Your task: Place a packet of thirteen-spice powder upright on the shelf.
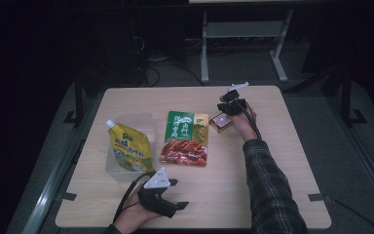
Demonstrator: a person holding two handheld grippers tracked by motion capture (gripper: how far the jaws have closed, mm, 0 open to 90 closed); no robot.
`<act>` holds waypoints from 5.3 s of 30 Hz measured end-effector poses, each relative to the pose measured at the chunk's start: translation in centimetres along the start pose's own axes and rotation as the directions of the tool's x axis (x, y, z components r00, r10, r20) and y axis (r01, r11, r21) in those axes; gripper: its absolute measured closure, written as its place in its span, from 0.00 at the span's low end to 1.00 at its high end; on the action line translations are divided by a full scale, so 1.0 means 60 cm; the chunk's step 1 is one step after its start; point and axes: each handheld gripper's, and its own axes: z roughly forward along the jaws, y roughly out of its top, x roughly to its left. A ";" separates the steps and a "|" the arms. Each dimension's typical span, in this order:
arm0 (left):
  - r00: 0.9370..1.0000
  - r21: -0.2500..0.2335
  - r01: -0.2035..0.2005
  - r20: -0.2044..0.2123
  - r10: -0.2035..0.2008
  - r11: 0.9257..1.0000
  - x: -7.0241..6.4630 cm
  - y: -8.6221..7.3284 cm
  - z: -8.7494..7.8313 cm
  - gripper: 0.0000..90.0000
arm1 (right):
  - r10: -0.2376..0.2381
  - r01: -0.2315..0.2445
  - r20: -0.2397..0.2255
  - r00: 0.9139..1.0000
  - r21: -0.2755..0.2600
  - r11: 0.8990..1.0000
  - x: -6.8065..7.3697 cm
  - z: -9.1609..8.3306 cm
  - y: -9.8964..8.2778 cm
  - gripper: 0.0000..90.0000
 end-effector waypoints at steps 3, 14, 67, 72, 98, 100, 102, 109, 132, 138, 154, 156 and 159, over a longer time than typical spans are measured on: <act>1.000 -0.001 0.003 -0.004 -0.003 1.000 0.001 0.001 -0.002 0.20 | -0.002 0.002 0.017 1.000 0.030 1.000 -0.002 0.023 -0.001 1.00; 1.000 -0.010 0.008 -0.002 -0.008 1.000 0.006 0.001 -0.005 0.20 | -0.049 0.044 0.041 0.998 0.110 0.993 0.001 0.051 -0.013 1.00; 1.000 0.000 -0.003 0.021 0.003 1.000 -0.001 0.003 0.003 0.20 | 0.006 -0.017 0.077 0.997 0.139 0.990 -0.104 -0.084 -0.130 1.00; 1.000 0.003 -0.006 0.021 0.006 1.000 -0.001 0.004 0.004 0.20 | -0.048 0.044 0.022 0.999 0.141 0.989 -0.085 -0.088 -0.129 1.00; 0.999 0.044 -0.044 -0.020 0.045 0.998 -0.003 0.003 0.017 0.19 | -0.192 0.233 -0.266 0.945 0.135 0.963 0.038 -0.130 -0.170 1.00; 0.999 0.043 -0.040 -0.022 0.041 0.998 -0.003 0.002 0.018 0.18 | -0.200 0.246 -0.287 0.937 0.135 0.960 0.049 -0.132 -0.173 1.00; 0.999 0.044 -0.033 -0.032 0.034 0.998 -0.003 0.001 0.020 0.18 | -0.205 0.256 -0.298 0.932 0.140 0.957 0.058 -0.134 -0.174 1.00; 0.997 0.078 -0.039 -0.057 0.044 0.996 0.000 -0.001 0.028 0.17 | -0.233 0.293 -0.371 0.899 0.115 0.949 0.098 -0.141 -0.182 1.00; 0.992 0.153 -0.097 -0.066 0.108 0.983 -0.008 0.000 0.052 0.25 | -0.264 0.335 -0.456 0.850 0.081 0.939 0.168 -0.179 -0.205 1.00; 0.992 0.160 -0.093 -0.071 0.106 0.983 -0.001 0.002 0.050 0.34 | -0.206 0.262 -0.456 0.866 0.061 0.963 0.148 -0.202 -0.212 1.00; 0.995 0.087 -0.066 -0.073 0.073 0.994 0.001 0.018 0.017 0.35 | -0.242 0.316 -0.501 0.831 0.066 0.946 0.176 -0.195 -0.220 1.00; 0.994 0.078 -0.075 -0.072 0.081 0.994 0.002 0.021 0.010 0.35 | -0.239 0.315 -0.503 0.831 0.071 0.946 0.178 -0.194 -0.220 1.00; 0.994 0.068 -0.081 -0.072 0.086 0.994 0.003 0.028 0.001 0.35 | -0.229 0.307 -0.503 0.834 0.078 0.949 0.179 -0.194 -0.221 1.00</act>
